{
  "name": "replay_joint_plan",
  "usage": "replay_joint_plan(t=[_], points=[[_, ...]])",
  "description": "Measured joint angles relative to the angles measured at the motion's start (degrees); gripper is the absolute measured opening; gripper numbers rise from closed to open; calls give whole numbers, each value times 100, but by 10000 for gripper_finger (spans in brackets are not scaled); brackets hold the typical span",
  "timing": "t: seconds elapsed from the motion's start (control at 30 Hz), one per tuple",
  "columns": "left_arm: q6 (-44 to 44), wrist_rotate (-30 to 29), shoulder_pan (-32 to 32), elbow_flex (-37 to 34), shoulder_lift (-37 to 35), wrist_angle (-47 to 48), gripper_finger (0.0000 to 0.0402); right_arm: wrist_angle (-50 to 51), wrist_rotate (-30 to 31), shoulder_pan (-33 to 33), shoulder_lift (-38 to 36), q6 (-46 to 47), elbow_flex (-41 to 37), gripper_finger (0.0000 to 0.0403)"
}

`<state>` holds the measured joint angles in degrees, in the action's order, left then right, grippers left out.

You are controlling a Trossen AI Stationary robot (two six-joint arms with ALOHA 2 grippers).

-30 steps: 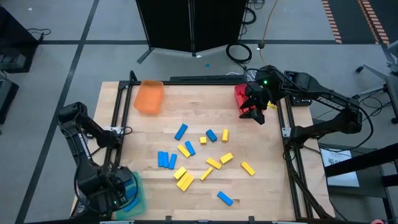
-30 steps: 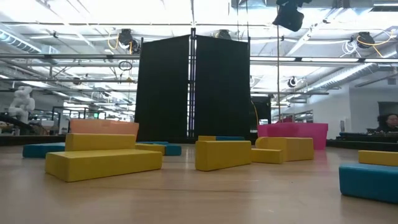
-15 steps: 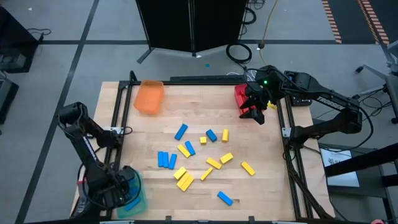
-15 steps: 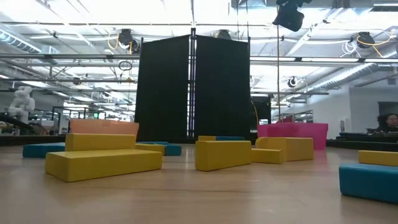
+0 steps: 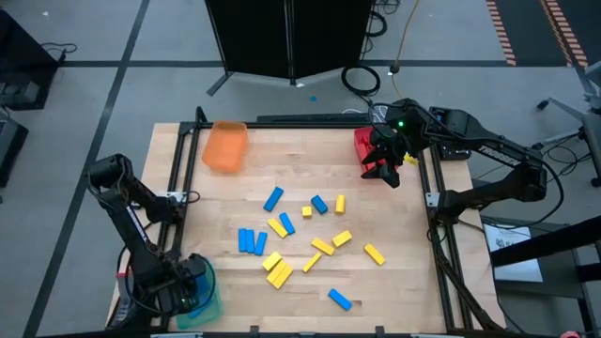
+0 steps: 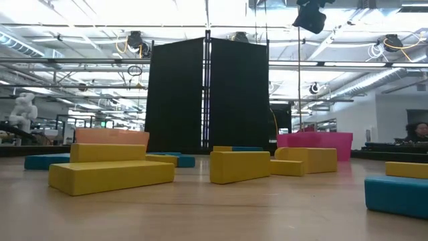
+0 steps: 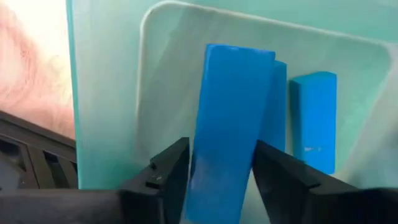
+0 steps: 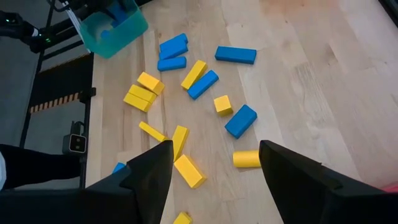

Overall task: Sort blocks
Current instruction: Put the blue block into the green transparent bin

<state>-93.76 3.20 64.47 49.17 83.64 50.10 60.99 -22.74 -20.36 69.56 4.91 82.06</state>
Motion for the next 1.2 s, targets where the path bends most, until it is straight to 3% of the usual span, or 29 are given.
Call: replay_joint_plan(t=[0.1, 0.4, 0.6, 0.73, 0.87, 0.97, 1.07, 1.2], points=[[-23, 31, 0, 0, 0, 9, 198, 0, 0, 0, 0, -1, 0, 235], [-331, -96, -126, 193, -80, -48, 206, 4, 0, 0, 0, -2, 0, 235], [-972, -1517, -308, 694, -469, 141, 207, 4, 0, 0, 0, -2, 0, 235], [-1512, -2857, -583, 943, -770, 392, 207, 4, 8, 0, 0, -56, 0, 235], [-1468, -4224, -1104, 1133, -1017, 766, 208, 2, 13, 0, 0, -169, 0, 235], [-1103, -4778, -1756, 1158, -1193, 787, 208, 4, 13, 0, -2, -171, 0, 235], [-518, -4780, -2526, 1158, -1309, 729, 208, 5, 13, 0, 0, -123, 0, 235], [607, -4183, -3599, 1158, -1390, 368, 208, 9, 13, 0, 0, -111, 0, 235]])
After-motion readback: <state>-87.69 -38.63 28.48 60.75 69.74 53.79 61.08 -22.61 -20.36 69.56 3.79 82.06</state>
